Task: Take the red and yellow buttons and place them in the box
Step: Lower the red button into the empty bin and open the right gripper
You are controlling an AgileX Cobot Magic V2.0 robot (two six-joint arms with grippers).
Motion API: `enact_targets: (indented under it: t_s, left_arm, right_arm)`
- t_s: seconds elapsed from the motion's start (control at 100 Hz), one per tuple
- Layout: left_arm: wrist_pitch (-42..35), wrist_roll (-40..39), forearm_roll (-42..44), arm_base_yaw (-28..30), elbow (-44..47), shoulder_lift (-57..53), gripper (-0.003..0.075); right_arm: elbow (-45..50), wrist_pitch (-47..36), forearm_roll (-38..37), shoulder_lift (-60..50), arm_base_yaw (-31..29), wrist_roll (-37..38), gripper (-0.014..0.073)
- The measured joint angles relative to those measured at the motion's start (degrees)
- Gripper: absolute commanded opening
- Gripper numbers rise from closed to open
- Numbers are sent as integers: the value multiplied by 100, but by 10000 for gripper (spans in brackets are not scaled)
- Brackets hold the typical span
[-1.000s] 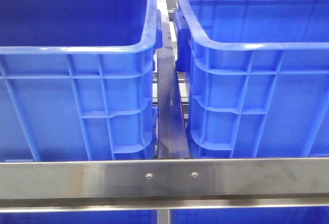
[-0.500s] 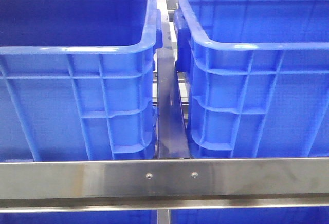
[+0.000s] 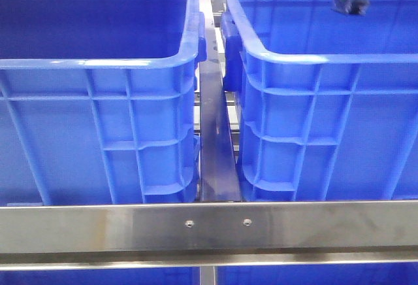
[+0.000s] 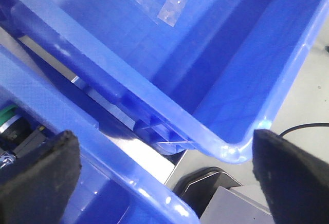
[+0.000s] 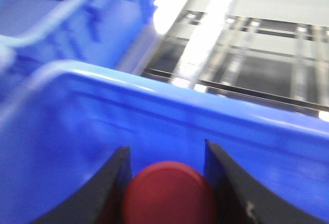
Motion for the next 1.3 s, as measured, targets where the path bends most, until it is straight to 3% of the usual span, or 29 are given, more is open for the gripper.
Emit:
enact_targets:
  t_s: [0.74, 1.13, 1.3]
  left_arm:
    - [14, 0, 0, 0, 0, 0, 638]
    - [-74, 0, 0, 0, 0, 0, 638]
    - [-78, 0, 0, 0, 0, 0, 638]
  right_arm:
    - [-682, -392, 384, 1739, 60, -211, 297]
    - [-775, -403, 411, 2021, 72, -211, 303]
    - [-787, -396, 425, 2035, 72, -211, 419]
